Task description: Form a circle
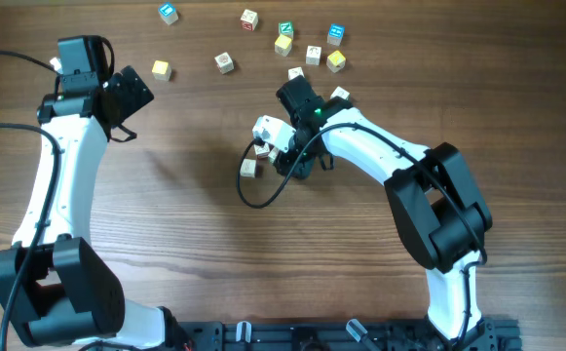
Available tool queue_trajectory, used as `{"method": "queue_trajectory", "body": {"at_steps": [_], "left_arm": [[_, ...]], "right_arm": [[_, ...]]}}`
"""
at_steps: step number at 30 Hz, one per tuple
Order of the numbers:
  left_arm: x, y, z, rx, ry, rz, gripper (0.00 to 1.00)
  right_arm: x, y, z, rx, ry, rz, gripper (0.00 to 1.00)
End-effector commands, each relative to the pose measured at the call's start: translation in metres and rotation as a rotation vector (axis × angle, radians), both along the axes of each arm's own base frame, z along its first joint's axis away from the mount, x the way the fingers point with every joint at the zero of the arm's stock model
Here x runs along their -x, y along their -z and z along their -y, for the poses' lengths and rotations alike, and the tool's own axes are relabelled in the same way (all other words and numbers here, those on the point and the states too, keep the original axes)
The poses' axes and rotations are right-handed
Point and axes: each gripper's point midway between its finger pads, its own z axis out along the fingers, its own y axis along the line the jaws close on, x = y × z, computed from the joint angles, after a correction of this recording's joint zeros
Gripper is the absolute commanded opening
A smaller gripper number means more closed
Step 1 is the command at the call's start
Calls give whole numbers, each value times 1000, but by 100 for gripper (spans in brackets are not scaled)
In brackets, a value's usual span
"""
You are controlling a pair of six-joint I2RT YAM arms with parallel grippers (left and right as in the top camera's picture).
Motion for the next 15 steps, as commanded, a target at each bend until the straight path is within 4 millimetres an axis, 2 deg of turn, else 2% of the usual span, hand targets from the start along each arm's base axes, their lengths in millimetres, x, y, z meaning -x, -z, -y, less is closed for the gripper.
{"method": "queue_trajectory", "body": {"at_steps": [1,5,11,15], "left_arm": [[-1,-8,-2,-2,-10,20,100],[-1,-8,-2,-1,-10,21,100],[-1,-8,-2,-1,-10,21,100],[-1,-8,-2,-1,-10,21,100]], "right_arm": [[-7,8,0,21,34,24,70],[-16,4,-8,-18,38,59,70],[-13,3,-13,-46,60,30,54],[-11,4,-10,-31,62,26,50]]}}
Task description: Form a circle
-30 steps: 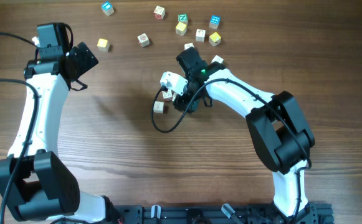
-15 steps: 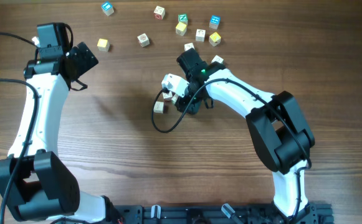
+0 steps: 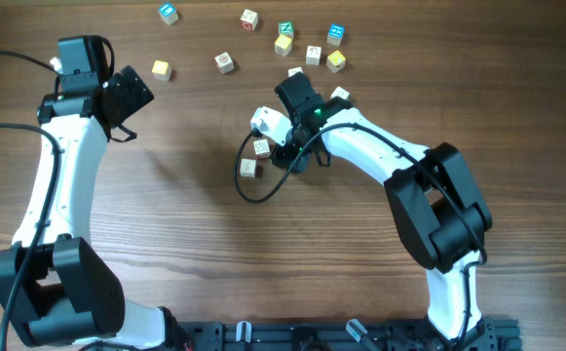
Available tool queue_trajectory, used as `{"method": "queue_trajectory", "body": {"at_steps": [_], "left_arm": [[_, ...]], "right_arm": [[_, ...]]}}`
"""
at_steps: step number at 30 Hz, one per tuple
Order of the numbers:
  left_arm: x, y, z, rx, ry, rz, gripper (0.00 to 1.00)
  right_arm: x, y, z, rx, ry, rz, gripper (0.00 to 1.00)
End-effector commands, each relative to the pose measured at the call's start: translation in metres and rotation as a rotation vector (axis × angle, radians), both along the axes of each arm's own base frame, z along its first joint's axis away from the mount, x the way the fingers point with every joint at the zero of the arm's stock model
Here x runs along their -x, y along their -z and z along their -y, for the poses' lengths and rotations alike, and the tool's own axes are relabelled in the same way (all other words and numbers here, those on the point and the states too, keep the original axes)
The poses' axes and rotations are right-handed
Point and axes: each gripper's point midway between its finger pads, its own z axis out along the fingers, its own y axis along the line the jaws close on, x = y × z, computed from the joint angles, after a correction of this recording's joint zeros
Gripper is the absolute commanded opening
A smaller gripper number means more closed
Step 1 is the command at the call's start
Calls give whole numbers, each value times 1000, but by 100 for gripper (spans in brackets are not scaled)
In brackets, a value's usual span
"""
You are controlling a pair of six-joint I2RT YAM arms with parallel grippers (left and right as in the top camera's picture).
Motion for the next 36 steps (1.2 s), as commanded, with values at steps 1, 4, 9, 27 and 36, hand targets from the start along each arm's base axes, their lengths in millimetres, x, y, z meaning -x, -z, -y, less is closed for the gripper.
{"method": "queue_trajectory", "body": {"at_steps": [1,4,9,27,36], "left_arm": [[-1,-8,-2,-1,-10,20,100],[-1,-8,-2,-2,-10,20,100],[-1,-8,-2,-1,-10,21,100],[-2,-8,-2,-2,-10,20,100],[-1,-8,-2,-1,-10,21,100]], "right_arm": [[8,10,0,12,8,-39,50],[9,11,3,27,11,-43,49],[14,13,7,42,11,-66,49],[8,10,2,17,32,-46,39],[5,11,7,39,87,-50,52]]}}
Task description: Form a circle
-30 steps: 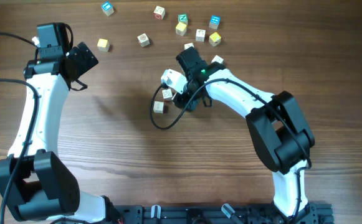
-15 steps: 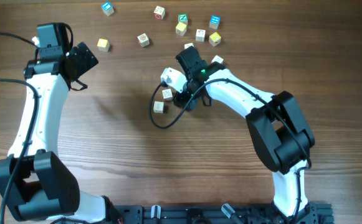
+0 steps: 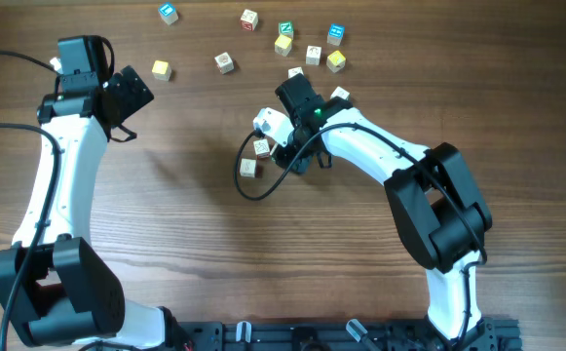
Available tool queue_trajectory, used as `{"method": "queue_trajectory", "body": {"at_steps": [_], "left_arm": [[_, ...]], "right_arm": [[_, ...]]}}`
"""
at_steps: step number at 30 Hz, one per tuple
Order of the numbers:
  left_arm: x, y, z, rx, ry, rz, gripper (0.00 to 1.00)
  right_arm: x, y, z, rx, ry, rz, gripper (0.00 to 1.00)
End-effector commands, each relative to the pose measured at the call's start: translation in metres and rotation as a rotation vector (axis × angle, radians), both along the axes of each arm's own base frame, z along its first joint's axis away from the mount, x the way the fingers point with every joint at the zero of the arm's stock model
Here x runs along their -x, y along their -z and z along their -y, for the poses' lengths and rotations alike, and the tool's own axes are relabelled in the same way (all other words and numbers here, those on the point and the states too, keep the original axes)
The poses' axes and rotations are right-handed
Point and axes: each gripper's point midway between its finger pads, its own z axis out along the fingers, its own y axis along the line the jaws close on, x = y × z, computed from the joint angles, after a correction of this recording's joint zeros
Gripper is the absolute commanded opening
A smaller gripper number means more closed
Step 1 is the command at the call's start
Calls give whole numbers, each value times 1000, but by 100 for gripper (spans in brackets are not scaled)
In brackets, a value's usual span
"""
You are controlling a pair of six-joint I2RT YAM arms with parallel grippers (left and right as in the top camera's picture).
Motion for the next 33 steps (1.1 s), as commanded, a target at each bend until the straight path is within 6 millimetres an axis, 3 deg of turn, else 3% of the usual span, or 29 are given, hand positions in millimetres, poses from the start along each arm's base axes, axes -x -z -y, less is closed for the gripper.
{"method": "queue_trajectory", "body": {"at_steps": [1,5,13,27,33], "left_arm": [[-1,-8,-2,-1,-10,20,100],[-1,-8,-2,-1,-10,20,100],[-1,-8,-2,-1,-10,21,100],[-1,-8,-2,-1,-10,21,100],[-1,-8,-2,-1,-10,21,100]], "right_arm": [[1,8,-2,4,26,-13,52],[1,4,-10,-42,13,-16,47],[2,4,-9,-38,13,-21,33],[9,-2,-3,-18,46,-54,35],[14,-2,-10,-21,47,-59,36]]}}
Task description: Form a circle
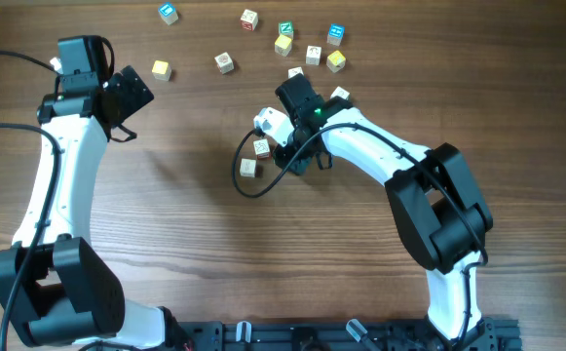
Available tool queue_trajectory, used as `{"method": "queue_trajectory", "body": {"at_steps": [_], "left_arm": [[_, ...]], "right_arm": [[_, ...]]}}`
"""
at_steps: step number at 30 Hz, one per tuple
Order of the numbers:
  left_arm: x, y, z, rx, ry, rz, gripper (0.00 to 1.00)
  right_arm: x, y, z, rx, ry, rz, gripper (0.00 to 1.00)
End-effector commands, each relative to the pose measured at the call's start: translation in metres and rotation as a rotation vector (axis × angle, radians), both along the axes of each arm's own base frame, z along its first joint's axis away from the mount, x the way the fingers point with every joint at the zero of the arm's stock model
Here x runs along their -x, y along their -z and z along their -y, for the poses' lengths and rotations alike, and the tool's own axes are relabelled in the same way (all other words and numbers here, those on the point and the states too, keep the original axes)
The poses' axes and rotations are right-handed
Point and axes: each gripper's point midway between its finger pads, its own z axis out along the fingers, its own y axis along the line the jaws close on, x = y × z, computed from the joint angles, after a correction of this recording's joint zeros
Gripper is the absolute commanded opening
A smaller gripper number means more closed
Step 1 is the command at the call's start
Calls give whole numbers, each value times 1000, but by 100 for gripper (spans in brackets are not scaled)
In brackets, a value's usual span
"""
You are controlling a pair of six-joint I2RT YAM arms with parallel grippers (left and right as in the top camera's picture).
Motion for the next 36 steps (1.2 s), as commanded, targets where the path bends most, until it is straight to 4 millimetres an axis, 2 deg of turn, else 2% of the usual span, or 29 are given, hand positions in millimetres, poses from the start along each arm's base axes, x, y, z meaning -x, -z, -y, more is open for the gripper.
{"method": "queue_trajectory", "body": {"at_steps": [1,7,11,18,26,29,33,36], "left_arm": [[-1,-8,-2,-1,-10,20,100],[-1,-8,-2,-2,-10,20,100],[-1,-8,-2,-1,-10,20,100],[-1,-8,-2,-2,-10,20,100],[-1,-8,-2,-2,-10,20,100],[-1,-8,-2,-1,-10,21,100],[-1,-8,-2,-1,-10,20,100],[-1,-8,-2,-2,-10,20,100]], "right_arm": [[10,0,-10,-7,-7,-15,37],[-1,1,-8,56,11,66,37],[-8,2,0,95,100,79,37],[-14,-1,-5,65,126,97,35],[-12,0,-5,65,126,87,35],[-10,-1,-7,52,120,77,36],[-9,0,-6,58,119,72,49],[-12,-5,-8,50,112,87,54]]}}
